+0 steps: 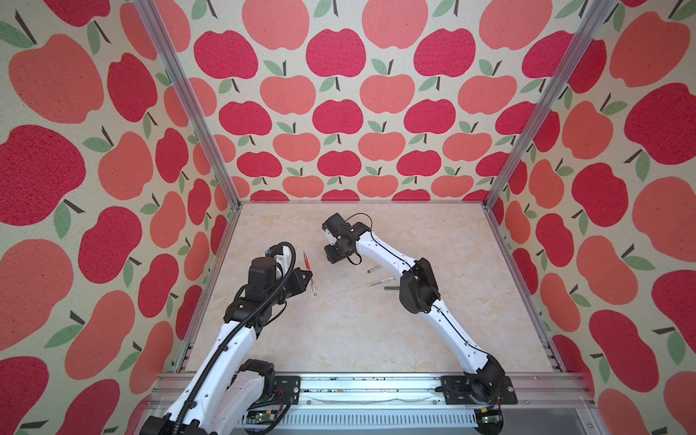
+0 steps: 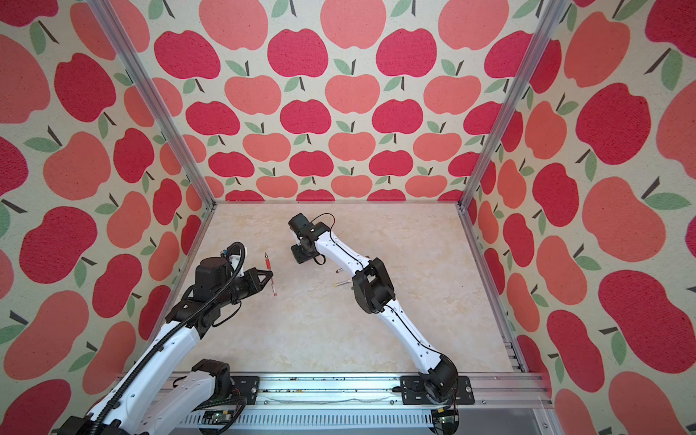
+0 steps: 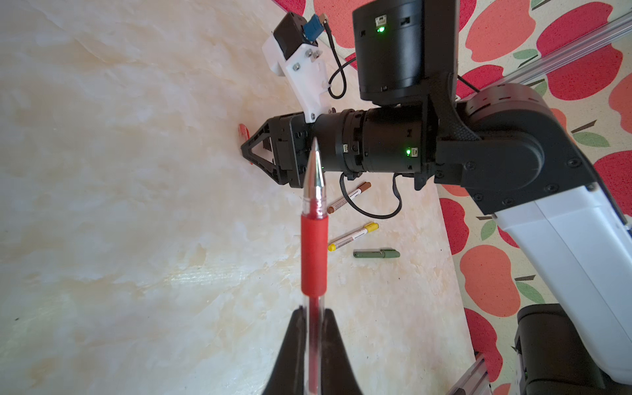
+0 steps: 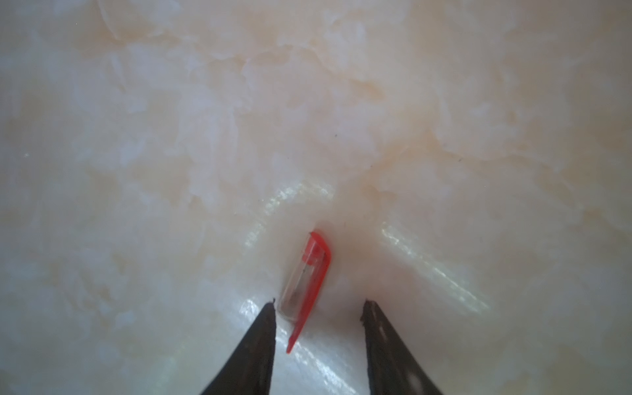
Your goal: Insert the pens into the pen caps
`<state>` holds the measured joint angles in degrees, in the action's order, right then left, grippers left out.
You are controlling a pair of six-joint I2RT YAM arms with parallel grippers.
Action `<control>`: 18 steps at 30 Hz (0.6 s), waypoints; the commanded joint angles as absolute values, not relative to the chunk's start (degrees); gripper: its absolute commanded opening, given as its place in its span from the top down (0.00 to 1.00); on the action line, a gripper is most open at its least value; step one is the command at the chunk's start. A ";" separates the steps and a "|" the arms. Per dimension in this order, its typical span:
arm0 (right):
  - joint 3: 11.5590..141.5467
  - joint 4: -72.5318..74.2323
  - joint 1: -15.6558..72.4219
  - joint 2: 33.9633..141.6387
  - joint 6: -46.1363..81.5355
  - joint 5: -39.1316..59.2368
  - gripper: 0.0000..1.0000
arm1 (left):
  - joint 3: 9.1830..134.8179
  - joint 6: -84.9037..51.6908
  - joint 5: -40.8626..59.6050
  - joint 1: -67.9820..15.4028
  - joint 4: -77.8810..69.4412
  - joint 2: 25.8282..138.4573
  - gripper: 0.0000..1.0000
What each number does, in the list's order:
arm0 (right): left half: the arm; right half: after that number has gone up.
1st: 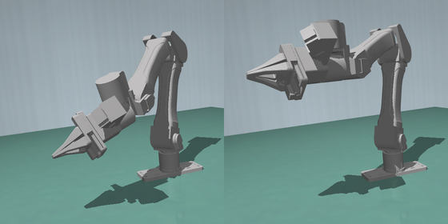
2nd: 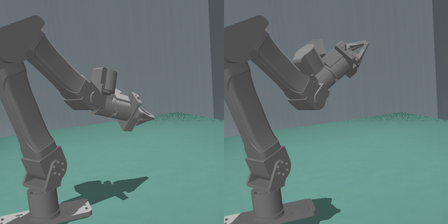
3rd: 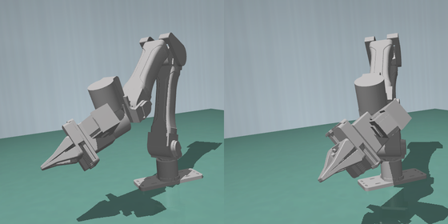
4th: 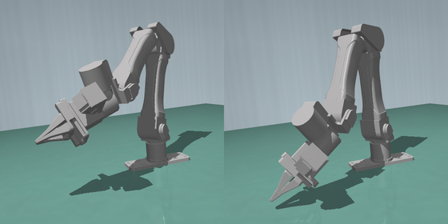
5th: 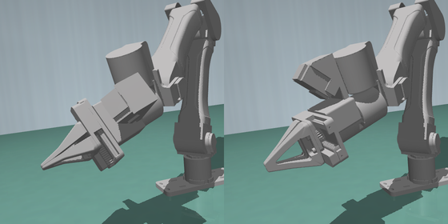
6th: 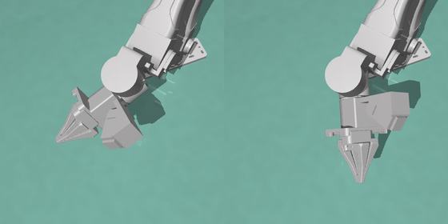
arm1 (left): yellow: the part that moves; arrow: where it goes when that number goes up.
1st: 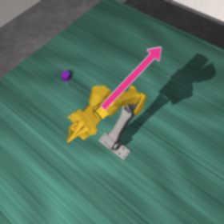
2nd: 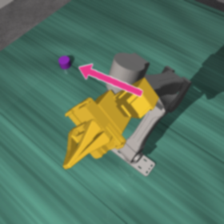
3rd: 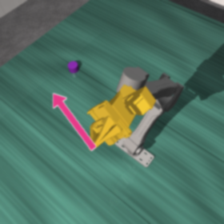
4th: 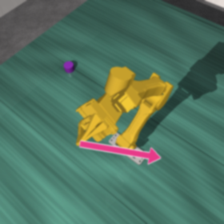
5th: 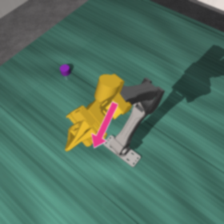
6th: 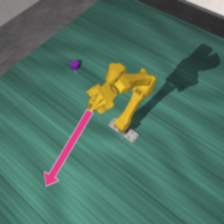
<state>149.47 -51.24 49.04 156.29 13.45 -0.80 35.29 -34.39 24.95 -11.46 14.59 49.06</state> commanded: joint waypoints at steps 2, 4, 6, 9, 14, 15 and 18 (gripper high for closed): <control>150.76 -56.24 49.39 160.29 12.56 -2.81 0.61 | 34.91 -32.96 25.53 -11.16 14.68 48.61 1.00; 151.35 -56.34 49.39 160.74 12.66 -2.82 0.64 | 34.81 -32.86 25.44 -11.16 14.68 48.48 1.00; 151.87 -56.29 49.38 161.04 12.59 -2.81 0.64 | 34.72 -32.87 25.45 -11.14 14.61 48.36 1.00; 152.42 -55.66 49.31 161.19 12.37 -2.31 0.53 | 34.46 -32.85 25.34 -11.17 14.59 48.23 1.00; 153.86 -54.78 49.31 162.22 12.30 -0.94 0.53 | 34.06 -33.11 25.38 -11.08 14.42 47.91 1.00; 154.10 -54.73 49.31 162.48 12.35 -0.40 0.55 | 34.10 -33.14 25.31 -11.12 14.33 47.90 1.00; 154.45 -54.78 49.31 163.07 12.82 0.00 0.62 | 34.19 -33.11 25.28 -11.09 14.24 47.92 1.00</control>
